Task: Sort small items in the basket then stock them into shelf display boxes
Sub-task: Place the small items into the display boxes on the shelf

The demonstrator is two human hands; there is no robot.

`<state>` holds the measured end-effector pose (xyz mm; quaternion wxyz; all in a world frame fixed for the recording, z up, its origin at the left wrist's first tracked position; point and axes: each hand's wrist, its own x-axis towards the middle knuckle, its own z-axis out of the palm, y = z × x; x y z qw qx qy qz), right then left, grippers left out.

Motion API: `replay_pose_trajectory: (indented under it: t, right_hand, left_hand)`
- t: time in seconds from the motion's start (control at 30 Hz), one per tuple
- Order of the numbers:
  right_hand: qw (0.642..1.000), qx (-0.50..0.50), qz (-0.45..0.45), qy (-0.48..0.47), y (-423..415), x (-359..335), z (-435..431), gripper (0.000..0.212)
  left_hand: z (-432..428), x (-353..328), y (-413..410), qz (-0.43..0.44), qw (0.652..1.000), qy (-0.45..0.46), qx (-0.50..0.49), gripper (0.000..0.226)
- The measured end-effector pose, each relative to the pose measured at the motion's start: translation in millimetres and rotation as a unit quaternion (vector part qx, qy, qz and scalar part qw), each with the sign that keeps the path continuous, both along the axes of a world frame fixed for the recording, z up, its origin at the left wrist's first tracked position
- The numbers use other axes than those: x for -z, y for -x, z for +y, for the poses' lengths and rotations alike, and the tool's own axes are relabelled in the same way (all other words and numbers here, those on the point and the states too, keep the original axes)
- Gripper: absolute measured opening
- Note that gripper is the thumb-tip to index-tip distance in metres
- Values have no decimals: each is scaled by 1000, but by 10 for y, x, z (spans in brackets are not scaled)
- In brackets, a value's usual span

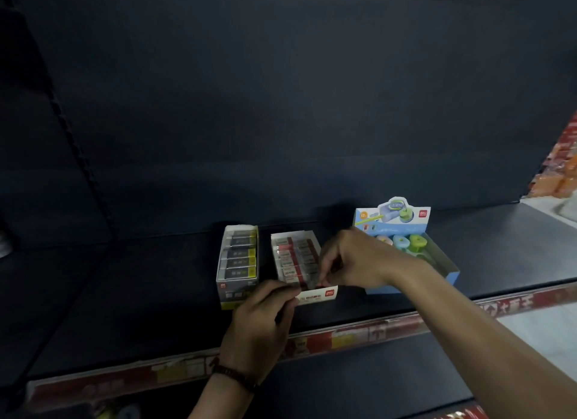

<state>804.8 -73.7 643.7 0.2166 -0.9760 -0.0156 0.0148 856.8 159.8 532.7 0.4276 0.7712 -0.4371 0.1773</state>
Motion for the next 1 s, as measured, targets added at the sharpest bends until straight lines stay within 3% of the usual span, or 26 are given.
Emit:
replay_pose_trajectory:
  t: [0.17,0.4,0.47,0.53,0.63,0.73,0.8,0.87,1.0]
  right_hand:
    - [999,-14,37,36,-30,0,11,11]
    - [990,-38,123,60,-18,-91,29,26]
    - [989,-46,110,82,29,-104,60,28]
    - [996,-26,25,85,139,-89,71,30]
    - [983,61,-171,-20,457,31,95,32]
    - [955,161,-235,-78,1001,267,153,26]
    - [947,223,-220,-72,1455,537,152,22]
    - [938,296,-167,-73,1978,895,165,18]
    - [895,440,-8,-75,3141,1630,362,13]
  left_hand:
    - [2,6,0,3,1000,9,0,18]
    - [4,-29,3,-3,1000,21,4,18]
    - [10,-22,14,-7,1000,19,2,20]
    - [24,-26,20,-22,999,25,6,20]
    - [58,-71,105,-59,996,61,9,15]
    - [6,-94,407,-69,993,90,46,9]
    - [-143,0,699,-47,990,56,122,8]
    - [-340,241,1019,-19,977,-36,211,8]
    - [-649,839,1693,24,914,-182,361,10]
